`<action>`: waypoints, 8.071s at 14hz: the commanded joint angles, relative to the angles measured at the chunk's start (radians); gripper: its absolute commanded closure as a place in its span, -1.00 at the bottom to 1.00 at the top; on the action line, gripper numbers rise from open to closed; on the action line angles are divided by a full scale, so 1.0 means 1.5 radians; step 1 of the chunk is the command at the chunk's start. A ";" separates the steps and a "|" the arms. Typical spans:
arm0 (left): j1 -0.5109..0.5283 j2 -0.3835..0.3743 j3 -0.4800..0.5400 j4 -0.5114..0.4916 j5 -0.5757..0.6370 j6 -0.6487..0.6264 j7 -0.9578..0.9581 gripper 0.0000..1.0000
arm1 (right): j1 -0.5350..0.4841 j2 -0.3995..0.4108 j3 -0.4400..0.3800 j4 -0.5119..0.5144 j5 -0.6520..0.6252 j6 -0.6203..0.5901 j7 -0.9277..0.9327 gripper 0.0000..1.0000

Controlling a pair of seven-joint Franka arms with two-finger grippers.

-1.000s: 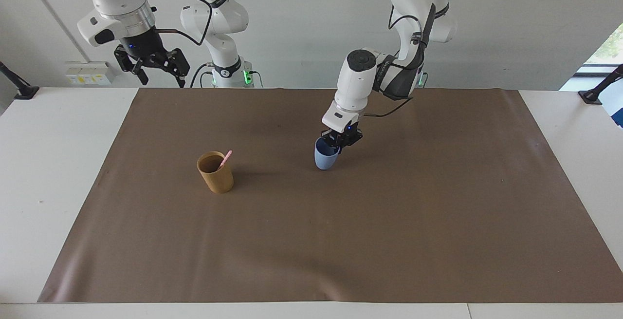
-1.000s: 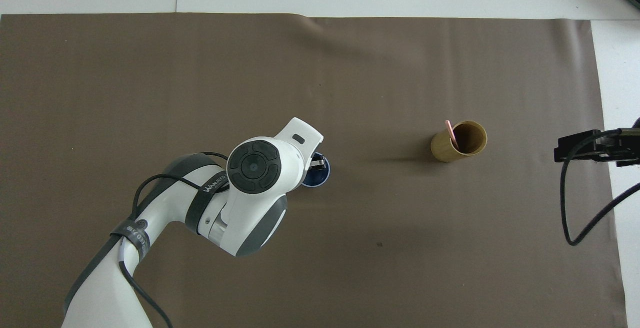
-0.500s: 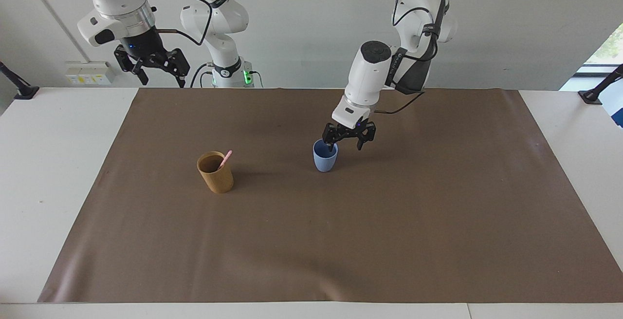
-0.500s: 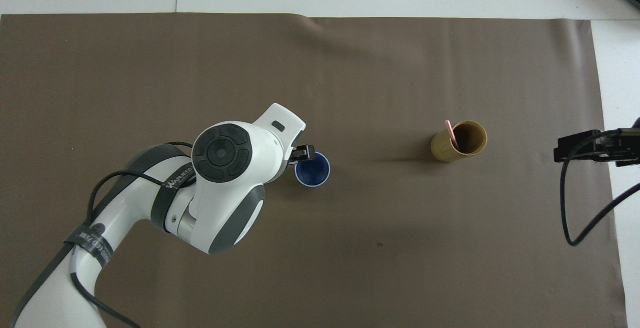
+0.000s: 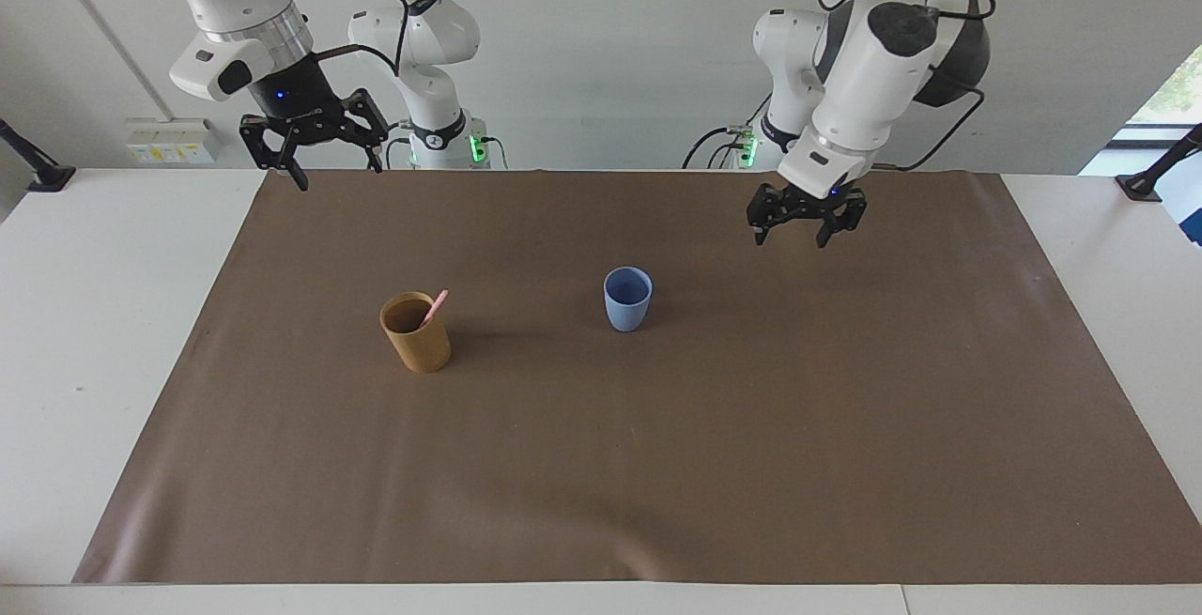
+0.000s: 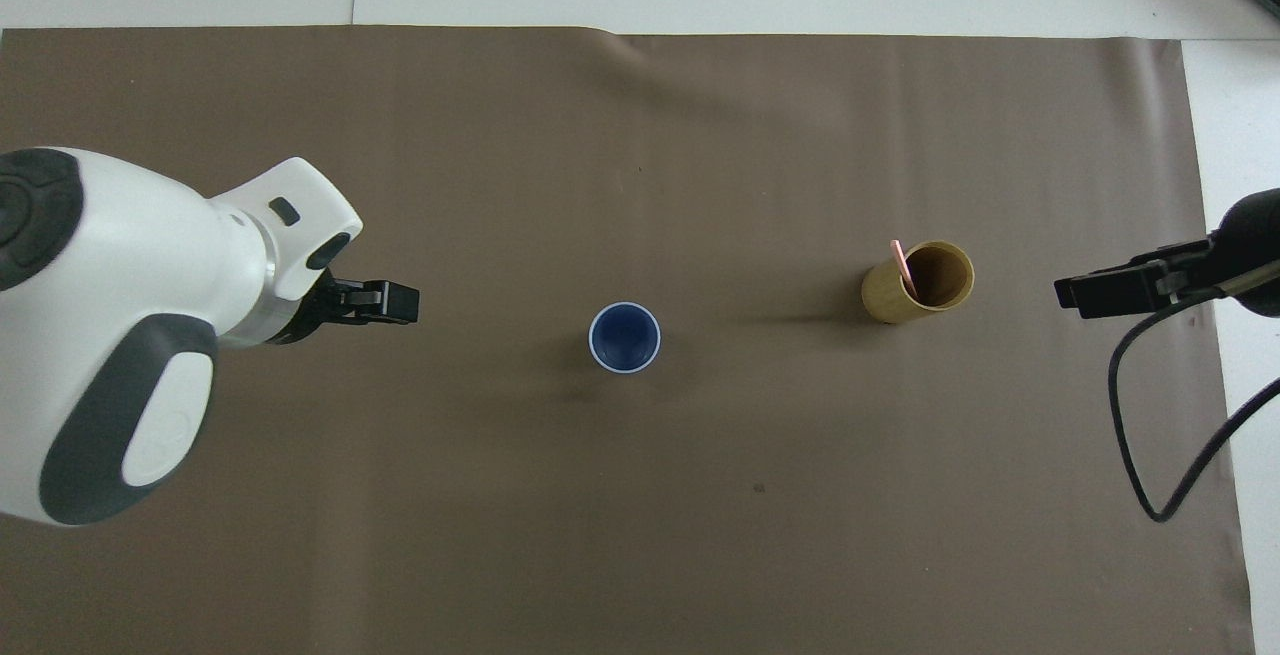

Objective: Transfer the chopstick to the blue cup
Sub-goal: 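Release the blue cup with the left gripper while the right gripper reaches the tan cup, then grasp the pink stick in the tan cup with the right gripper and lift, then carry the pink stick with the right gripper over the blue cup, then lower the pink stick into the blue cup and open the right gripper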

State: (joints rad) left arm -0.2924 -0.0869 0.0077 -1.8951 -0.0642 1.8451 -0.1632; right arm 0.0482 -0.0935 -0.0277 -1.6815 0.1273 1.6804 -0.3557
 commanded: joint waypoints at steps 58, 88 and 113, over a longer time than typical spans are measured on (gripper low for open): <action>0.136 0.037 -0.010 0.245 0.052 -0.274 0.181 -1.00 | 0.019 0.028 -0.003 -0.095 0.253 0.239 -0.425 1.00; 0.134 0.036 -0.010 0.245 0.052 -0.279 0.181 -1.00 | 0.328 0.157 0.027 -0.093 0.162 0.575 -0.041 1.00; 0.136 0.037 -0.010 0.246 0.052 -0.271 0.187 -1.00 | 0.144 0.111 0.009 0.034 -0.037 0.244 0.154 -1.00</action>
State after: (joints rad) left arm -0.0866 -0.0092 -0.0111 -1.5005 0.0073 1.4195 0.1086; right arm 0.3010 0.0691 -0.0263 -1.7027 0.1644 2.1518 -0.2080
